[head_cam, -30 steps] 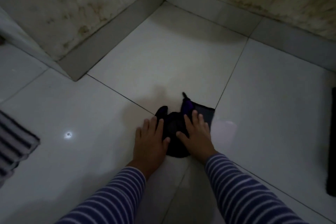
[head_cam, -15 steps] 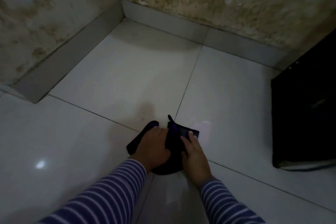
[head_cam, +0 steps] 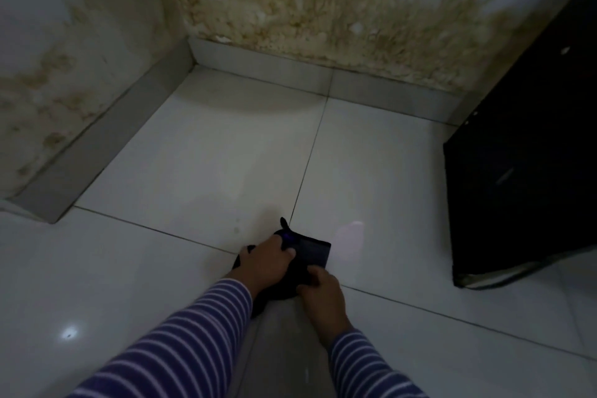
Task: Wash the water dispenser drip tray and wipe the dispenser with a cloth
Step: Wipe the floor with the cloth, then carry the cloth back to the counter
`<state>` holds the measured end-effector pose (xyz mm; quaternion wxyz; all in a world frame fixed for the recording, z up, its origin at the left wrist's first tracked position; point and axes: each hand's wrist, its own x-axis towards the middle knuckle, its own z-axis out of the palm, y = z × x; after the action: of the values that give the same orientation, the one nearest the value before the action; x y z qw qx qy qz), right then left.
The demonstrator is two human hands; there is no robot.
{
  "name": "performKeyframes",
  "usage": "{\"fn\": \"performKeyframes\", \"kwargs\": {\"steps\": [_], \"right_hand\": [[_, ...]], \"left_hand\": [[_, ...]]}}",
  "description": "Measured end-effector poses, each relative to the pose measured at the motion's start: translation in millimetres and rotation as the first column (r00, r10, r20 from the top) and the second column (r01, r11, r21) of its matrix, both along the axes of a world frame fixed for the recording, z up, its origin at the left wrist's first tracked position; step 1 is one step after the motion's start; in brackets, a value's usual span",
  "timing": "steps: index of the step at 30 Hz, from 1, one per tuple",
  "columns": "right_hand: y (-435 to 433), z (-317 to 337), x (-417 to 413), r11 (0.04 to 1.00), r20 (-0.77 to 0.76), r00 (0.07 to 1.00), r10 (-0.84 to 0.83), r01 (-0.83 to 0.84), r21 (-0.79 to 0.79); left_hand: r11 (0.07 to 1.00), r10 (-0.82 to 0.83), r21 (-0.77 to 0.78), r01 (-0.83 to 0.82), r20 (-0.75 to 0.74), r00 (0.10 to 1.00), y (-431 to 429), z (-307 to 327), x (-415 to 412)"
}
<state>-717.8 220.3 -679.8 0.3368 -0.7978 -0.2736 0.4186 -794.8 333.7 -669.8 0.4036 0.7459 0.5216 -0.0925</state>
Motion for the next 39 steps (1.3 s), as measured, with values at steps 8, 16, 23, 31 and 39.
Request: {"fn": "performKeyframes", "kwargs": {"steps": [8,16,23,31,39], "right_hand": [[28.1,80.5,44.7,0.851,-0.621,0.636,-0.458,0.516,-0.099],[34.7,210.9,79.3,0.853,-0.840,0.432,-0.327,0.519,-0.065],[32.7,385.5,100.7,0.769,-0.733,0.631,-0.253,0.591,0.244],[14.4,621.6,142.5,0.713,-0.478,0.835,-0.272,0.509,0.483],[-30.0,798.0,196.5,0.655,-0.320,0.903,-0.287,0.429,0.622]], "left_hand": [[0.896,0.408,-0.362,-0.258,0.439,0.801,18.2,82.9,28.3],[0.777,0.604,-0.582,-0.241,0.579,0.547,36.1,209.1,51.4],[0.798,0.584,-0.535,-0.279,0.569,0.580,35.2,386.7,72.7],[0.863,0.500,-0.428,-0.266,0.654,0.568,20.7,627.3,105.9],[0.905,0.420,-0.323,-0.275,0.772,0.477,-20.3,804.8,154.6]]}}
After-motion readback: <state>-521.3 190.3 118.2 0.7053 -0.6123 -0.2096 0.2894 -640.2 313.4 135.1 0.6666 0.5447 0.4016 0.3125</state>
